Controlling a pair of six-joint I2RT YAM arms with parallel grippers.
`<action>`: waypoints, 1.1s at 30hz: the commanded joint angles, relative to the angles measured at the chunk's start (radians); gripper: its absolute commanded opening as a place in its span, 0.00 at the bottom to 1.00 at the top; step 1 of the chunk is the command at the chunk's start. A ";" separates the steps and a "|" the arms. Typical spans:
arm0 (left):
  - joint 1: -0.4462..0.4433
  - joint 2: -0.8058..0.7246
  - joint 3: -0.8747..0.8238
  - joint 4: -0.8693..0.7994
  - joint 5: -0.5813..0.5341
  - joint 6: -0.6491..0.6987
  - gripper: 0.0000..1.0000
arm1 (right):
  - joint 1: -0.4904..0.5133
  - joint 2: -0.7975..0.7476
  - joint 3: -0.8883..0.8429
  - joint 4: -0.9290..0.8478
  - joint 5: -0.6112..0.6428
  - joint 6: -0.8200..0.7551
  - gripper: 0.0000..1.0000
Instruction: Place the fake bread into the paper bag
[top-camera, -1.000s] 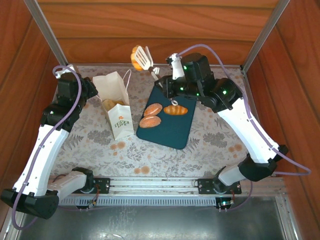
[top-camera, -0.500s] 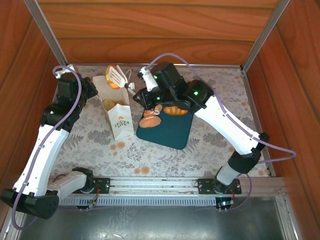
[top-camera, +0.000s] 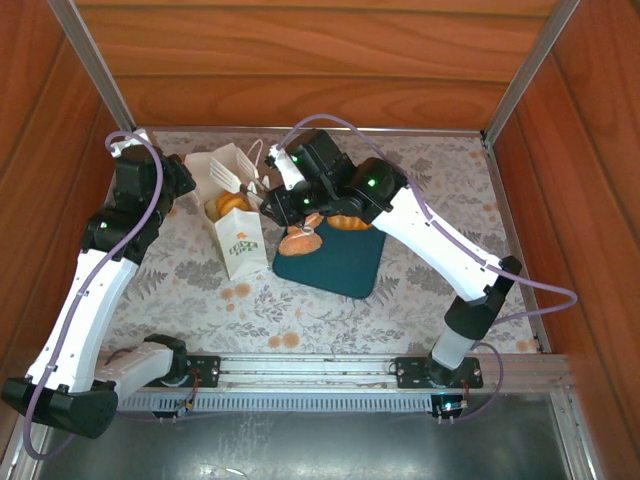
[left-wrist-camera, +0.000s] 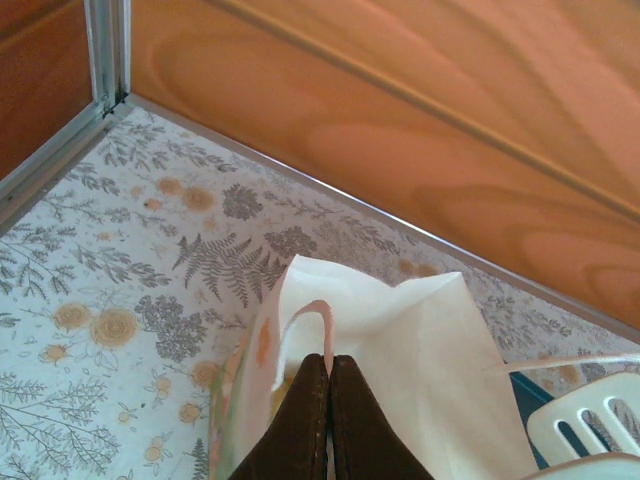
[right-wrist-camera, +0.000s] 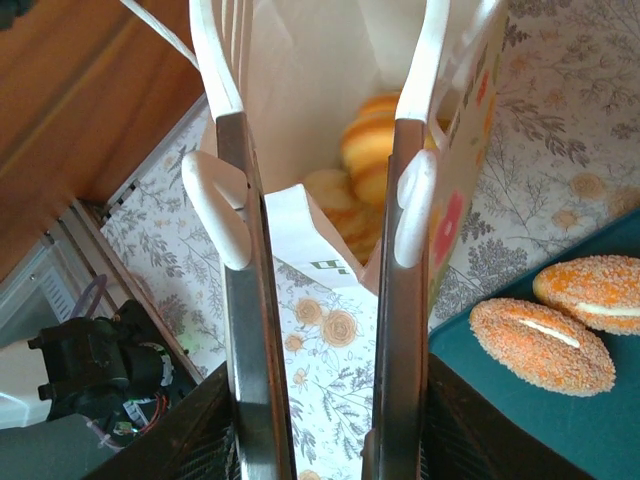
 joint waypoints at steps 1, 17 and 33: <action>0.004 -0.009 -0.006 -0.001 -0.010 -0.011 0.00 | 0.011 -0.003 0.049 0.014 -0.010 -0.014 0.45; 0.004 -0.007 -0.001 -0.001 -0.012 -0.008 0.00 | -0.032 -0.179 0.110 -0.050 0.152 0.022 0.42; 0.004 -0.002 -0.001 -0.001 -0.002 -0.015 0.00 | -0.296 -0.422 -0.399 -0.063 0.006 0.323 0.41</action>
